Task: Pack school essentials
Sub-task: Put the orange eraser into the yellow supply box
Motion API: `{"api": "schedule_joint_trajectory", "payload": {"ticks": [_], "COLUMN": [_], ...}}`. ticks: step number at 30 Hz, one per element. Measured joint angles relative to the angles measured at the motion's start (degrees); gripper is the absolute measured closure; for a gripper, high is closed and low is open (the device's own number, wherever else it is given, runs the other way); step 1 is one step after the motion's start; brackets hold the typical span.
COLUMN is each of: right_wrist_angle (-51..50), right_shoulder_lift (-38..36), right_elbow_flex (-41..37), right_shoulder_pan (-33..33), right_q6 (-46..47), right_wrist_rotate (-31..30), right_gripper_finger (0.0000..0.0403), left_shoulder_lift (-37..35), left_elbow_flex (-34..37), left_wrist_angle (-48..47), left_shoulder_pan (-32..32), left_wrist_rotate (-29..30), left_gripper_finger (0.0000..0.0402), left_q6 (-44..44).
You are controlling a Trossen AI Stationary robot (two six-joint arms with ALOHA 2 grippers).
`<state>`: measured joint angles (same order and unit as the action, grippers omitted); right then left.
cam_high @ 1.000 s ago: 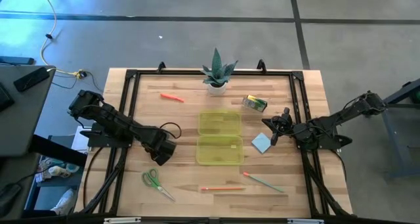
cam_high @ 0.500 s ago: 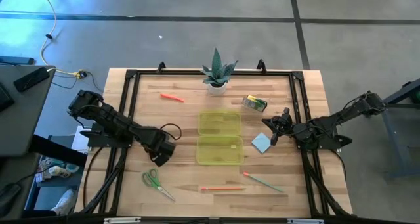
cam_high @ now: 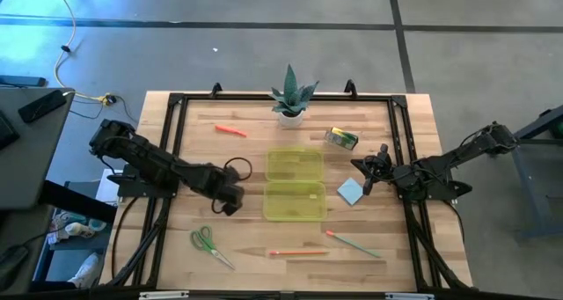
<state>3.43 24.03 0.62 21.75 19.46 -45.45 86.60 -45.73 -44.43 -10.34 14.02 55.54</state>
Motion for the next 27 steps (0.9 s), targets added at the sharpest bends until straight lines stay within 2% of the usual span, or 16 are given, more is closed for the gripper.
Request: {"api": "schedule_joint_trajectory", "payload": {"ticks": [5,11,15,19,27], "right_wrist_angle": [0.06,0.08,0.08,0.06,0.06], "right_shoulder_lift": [0.02,0.01,0.02,0.0,0.02], "right_elbow_flex": [0.0,-0.02,-0.01,-0.02,0.0], "right_shoulder_pan": [-0.01,0.01,0.01,0.01,0.01], "right_q6": [0.0,-0.27,-0.28,-0.33,-0.44], "right_wrist_rotate": [0.96,1.07,1.07,1.07,1.07], "right_gripper_finger": [0.0402,0.0402,0.0402,0.0402,0.0402], "left_shoulder_lift": [-0.08,-0.13,-0.03,0.29,0.29], "left_elbow_flex": [-2.41,-4.82,-4.88,-4.05,-2.33], "left_wrist_angle": [9.35,4.18,-0.38,-3.4,-6.41], "left_shoulder_pan": [1.6,2.36,3.6,4.52,4.76], "left_wrist_rotate": [1.63,1.3,-1.62,-4.81,-8.37], "left_gripper_finger": [0.0368,0.0382,0.0379,0.0358,0.0279], "left_q6": [-7.39,-9.68,-7.74,-7.67,-7.53]}}
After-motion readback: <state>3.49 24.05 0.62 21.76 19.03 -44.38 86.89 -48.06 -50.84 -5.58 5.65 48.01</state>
